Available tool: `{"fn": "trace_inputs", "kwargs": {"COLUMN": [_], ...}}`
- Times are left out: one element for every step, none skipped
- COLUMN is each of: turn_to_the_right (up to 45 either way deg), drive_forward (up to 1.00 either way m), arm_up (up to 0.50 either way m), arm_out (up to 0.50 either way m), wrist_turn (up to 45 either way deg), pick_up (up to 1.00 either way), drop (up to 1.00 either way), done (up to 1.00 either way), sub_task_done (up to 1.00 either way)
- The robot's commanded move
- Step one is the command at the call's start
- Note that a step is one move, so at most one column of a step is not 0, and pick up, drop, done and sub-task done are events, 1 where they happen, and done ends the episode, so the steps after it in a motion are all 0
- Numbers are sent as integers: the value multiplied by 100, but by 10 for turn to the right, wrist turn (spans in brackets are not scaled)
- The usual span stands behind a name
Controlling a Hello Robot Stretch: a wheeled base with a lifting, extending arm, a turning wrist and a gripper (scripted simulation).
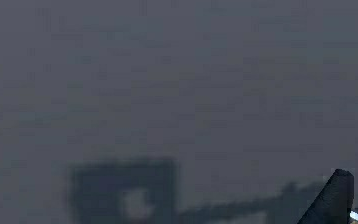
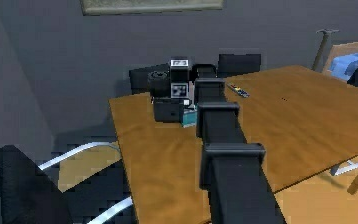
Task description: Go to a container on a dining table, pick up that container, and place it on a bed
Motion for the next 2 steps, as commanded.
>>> {"fn": "trace_inputs", "kwargs": {"turn_to_the_right": [0,0], "drive_forward": [0,0], "arm_up": [0,0], "arm_out": [0,0], "wrist_turn": [-450,-450], "pick_up": [0,0], "drop": [0,0], "done": [0,0], "sub_task_done": [0,0]}}
